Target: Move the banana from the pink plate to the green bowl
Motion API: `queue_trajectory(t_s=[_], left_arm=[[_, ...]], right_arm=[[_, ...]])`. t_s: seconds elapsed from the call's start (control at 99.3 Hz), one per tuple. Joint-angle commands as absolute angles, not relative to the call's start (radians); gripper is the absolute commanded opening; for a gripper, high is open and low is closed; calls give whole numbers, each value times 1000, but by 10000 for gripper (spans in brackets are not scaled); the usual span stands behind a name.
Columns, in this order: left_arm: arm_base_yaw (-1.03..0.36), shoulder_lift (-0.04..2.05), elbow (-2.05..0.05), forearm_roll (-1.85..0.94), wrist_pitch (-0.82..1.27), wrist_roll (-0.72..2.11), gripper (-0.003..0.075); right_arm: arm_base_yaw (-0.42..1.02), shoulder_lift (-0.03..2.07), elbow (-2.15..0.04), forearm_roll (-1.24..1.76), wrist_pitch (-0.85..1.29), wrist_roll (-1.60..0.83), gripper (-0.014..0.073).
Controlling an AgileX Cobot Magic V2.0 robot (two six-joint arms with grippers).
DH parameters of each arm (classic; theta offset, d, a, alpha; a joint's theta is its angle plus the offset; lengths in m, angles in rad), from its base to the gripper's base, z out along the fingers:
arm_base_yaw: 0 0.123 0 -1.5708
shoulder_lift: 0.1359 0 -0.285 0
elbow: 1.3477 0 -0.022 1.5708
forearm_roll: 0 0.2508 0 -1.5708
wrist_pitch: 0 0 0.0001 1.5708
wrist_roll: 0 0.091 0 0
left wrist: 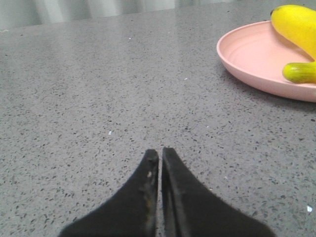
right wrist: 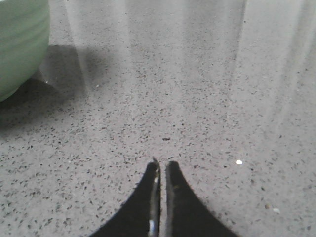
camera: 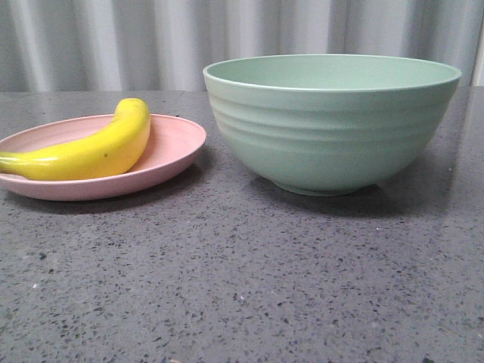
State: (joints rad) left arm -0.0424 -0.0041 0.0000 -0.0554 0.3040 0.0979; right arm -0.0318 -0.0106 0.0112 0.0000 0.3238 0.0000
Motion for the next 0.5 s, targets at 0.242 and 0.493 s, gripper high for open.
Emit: queue_trajectory(t_s=[0.242, 0.493], left_arm=[[-37, -32, 9, -57, 166, 88, -20], [-37, -32, 9, -57, 158, 88, -20]], right_arm=[[-39, -32, 31, 0, 223, 0, -71], [-39, -32, 31, -41, 175, 0, -71]])
